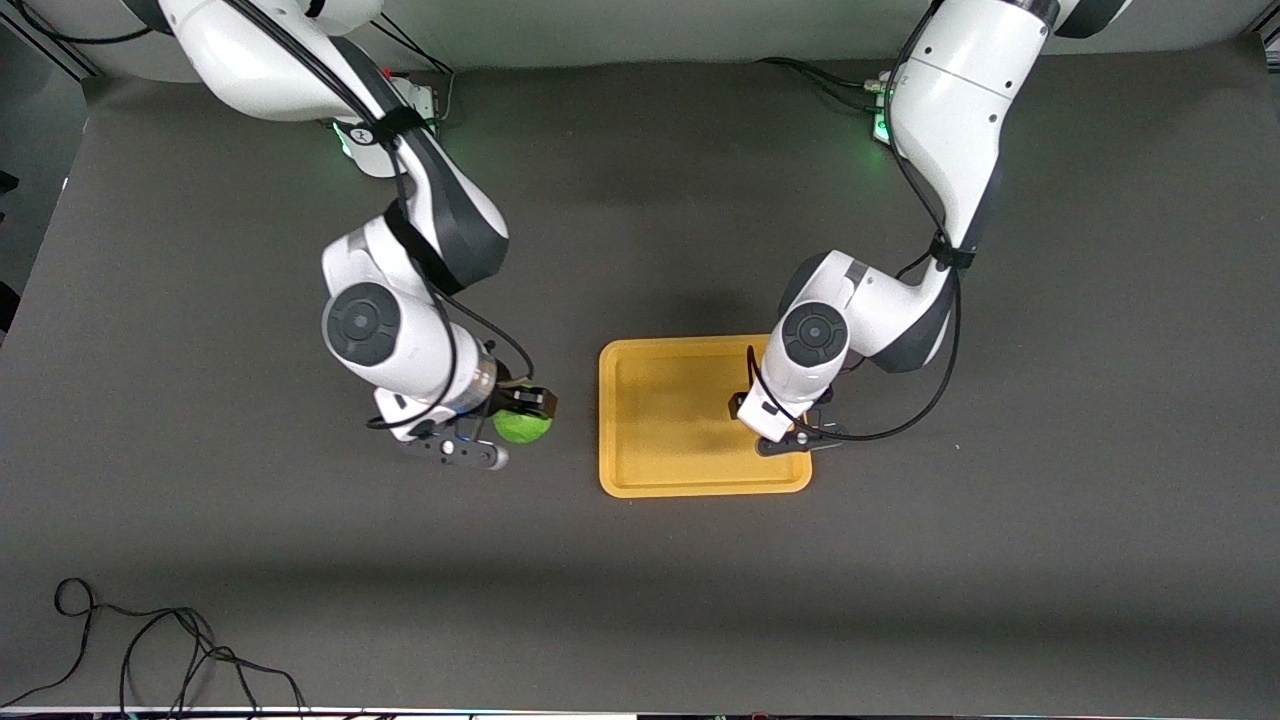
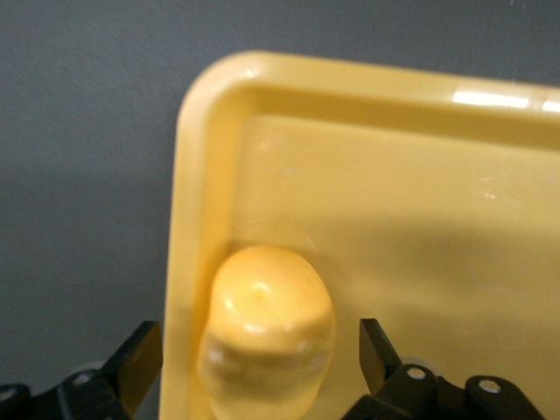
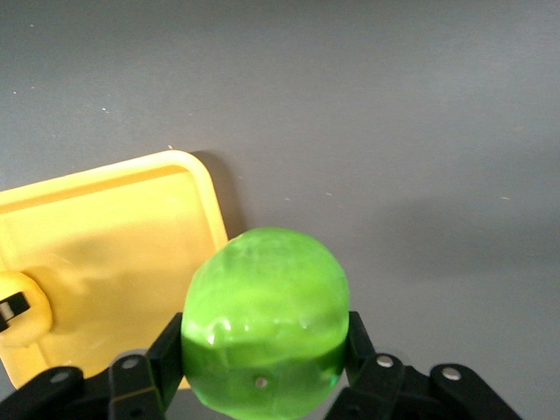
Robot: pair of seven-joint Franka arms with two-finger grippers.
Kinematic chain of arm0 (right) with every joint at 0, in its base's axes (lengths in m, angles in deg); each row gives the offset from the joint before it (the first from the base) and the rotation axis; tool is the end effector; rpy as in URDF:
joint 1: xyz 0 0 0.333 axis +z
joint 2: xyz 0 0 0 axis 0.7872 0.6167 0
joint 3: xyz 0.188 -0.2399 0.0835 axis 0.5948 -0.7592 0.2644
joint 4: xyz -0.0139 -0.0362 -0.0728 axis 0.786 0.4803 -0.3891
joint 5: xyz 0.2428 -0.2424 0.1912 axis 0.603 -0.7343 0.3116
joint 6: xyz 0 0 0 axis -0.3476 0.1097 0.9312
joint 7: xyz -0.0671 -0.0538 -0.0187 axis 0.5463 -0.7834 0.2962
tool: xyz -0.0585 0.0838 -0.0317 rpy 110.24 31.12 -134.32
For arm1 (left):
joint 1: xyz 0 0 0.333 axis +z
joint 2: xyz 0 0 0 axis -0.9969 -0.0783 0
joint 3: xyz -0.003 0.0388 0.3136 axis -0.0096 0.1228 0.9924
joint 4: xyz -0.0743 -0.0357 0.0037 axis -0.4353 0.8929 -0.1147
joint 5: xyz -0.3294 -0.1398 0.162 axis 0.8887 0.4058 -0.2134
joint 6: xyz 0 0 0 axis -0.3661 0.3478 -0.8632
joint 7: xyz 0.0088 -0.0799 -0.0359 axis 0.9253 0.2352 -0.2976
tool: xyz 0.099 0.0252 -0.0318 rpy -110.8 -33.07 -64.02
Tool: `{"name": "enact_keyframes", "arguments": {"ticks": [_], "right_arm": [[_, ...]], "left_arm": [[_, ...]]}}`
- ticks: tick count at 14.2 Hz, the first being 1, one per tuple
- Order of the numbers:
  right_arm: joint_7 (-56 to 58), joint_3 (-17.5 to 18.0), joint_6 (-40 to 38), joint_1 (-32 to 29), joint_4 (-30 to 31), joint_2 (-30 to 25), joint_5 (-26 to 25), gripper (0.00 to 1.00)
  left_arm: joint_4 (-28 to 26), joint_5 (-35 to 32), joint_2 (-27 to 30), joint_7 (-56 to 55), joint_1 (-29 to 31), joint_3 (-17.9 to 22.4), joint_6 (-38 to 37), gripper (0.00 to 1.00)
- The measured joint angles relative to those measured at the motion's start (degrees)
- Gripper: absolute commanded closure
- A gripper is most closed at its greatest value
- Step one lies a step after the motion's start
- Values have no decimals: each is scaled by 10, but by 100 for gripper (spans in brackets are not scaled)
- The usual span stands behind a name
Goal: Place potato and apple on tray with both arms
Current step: 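Move the left gripper's potato onto the tray while the right gripper lifts the apple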
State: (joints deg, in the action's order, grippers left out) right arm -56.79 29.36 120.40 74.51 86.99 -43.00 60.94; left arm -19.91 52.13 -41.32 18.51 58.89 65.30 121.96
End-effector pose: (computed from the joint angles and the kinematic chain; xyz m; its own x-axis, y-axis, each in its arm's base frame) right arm 0.6259 0.3292 0.3631 0.9739 -0.2090 -0.0887 -0.2191 -0.9675 -0.1260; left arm 0.5775 -0.3279 0.2300 0.9846 0.1742 -0.0109 0.1740 -0.9846 -0.0191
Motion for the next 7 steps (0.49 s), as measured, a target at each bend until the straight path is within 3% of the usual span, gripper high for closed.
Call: {"name": "enact_keyframes", "arguments": {"ticks": [4, 7], "right_arm": [[-36, 2, 58, 43, -16, 44, 0, 66], [-87, 1, 93, 112, -56, 98, 0, 67]], "left_arm": [[8, -75, 63, 4, 20, 33, -83, 0], [9, -83, 112, 95, 67, 48, -125, 0]]}}
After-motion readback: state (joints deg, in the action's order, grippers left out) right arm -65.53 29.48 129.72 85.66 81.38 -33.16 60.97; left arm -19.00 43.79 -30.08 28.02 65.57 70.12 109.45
